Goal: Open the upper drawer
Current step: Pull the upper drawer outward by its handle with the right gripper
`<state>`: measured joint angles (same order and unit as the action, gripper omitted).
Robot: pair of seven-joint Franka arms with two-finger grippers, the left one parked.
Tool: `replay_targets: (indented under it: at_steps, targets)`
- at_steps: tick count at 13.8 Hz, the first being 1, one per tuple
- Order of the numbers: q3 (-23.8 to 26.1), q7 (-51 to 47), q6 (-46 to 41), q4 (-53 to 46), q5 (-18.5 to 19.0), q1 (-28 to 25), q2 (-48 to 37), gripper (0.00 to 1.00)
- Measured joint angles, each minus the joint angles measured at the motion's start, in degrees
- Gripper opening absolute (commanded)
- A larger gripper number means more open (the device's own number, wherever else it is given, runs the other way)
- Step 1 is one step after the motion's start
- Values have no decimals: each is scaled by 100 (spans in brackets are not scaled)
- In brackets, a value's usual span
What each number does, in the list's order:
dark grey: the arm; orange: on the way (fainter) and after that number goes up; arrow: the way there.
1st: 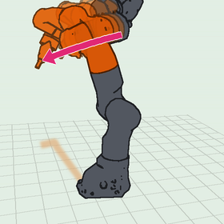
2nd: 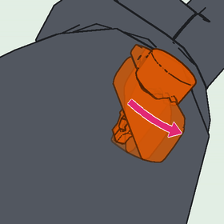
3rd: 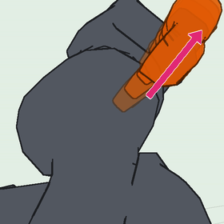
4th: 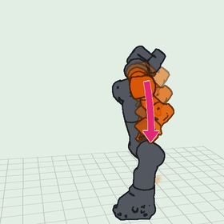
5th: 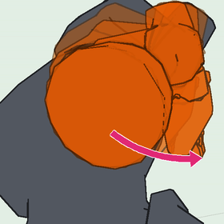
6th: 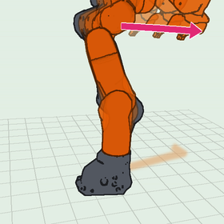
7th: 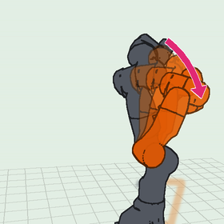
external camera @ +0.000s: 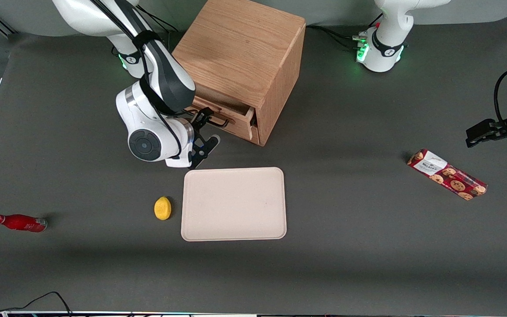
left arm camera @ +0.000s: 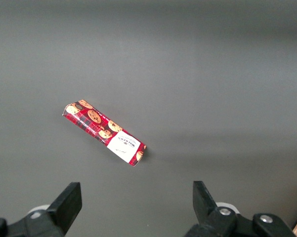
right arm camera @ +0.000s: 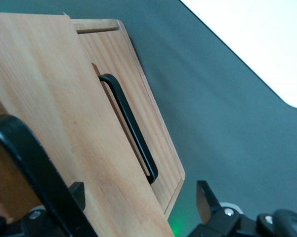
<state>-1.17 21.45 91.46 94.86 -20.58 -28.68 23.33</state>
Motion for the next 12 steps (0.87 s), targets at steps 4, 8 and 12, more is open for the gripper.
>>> replay_targets:
  at_steps: [4, 8, 12]
  targets:
    - [25, 305, 7, -161, 0, 137, 121, 100]
    - [178, 546, 28, -325, 1, 421, 236, 100]
    - [192, 731, 54, -530, 37, 596, 365, 100]
